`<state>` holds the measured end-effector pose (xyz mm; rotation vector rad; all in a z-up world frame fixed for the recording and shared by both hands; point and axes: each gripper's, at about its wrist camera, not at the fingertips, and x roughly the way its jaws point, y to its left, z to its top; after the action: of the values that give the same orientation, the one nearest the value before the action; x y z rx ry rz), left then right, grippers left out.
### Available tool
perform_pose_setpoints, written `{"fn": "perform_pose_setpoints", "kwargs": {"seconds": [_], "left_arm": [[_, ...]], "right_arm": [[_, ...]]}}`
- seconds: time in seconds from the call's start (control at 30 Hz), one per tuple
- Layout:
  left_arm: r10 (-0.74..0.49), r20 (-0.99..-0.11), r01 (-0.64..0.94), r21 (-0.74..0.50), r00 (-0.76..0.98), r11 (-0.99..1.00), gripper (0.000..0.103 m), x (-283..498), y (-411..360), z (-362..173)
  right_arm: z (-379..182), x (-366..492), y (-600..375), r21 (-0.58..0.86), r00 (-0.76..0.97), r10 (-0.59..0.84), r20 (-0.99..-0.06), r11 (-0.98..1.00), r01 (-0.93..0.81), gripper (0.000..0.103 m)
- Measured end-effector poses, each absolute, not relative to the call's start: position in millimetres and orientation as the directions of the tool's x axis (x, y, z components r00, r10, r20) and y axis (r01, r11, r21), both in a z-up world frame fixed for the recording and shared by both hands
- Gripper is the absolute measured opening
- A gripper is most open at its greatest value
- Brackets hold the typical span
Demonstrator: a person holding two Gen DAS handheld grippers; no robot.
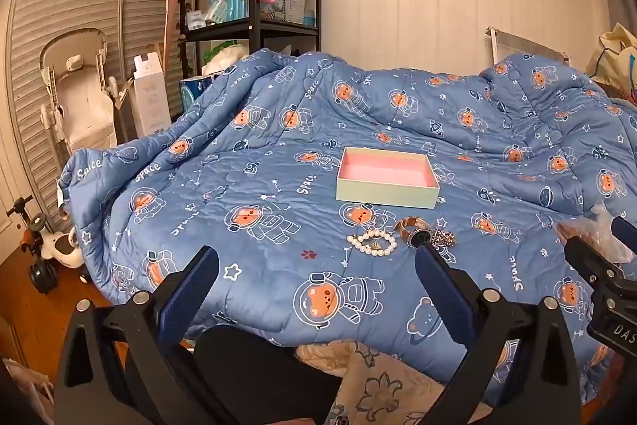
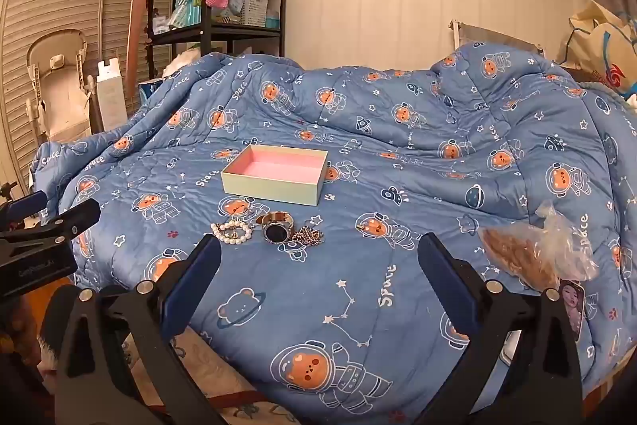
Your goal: Organize jewelry
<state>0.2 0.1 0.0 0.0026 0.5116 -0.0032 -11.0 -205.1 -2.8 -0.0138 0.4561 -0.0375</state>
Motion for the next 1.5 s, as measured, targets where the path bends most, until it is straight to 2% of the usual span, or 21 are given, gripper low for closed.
{"fn": "perform_pose_setpoints", "kwargs": {"seconds": [1.5], "left_arm": [[-0.015,-0.487,0.017,0.000,0.873,1.000,0.097,0.1,-5.4,-2.5]], "right_arm": [[-1.5,-11.2,-206.1,-0.024,0.899,-0.045,-0.435,0.999,0.039,0.098]]}}
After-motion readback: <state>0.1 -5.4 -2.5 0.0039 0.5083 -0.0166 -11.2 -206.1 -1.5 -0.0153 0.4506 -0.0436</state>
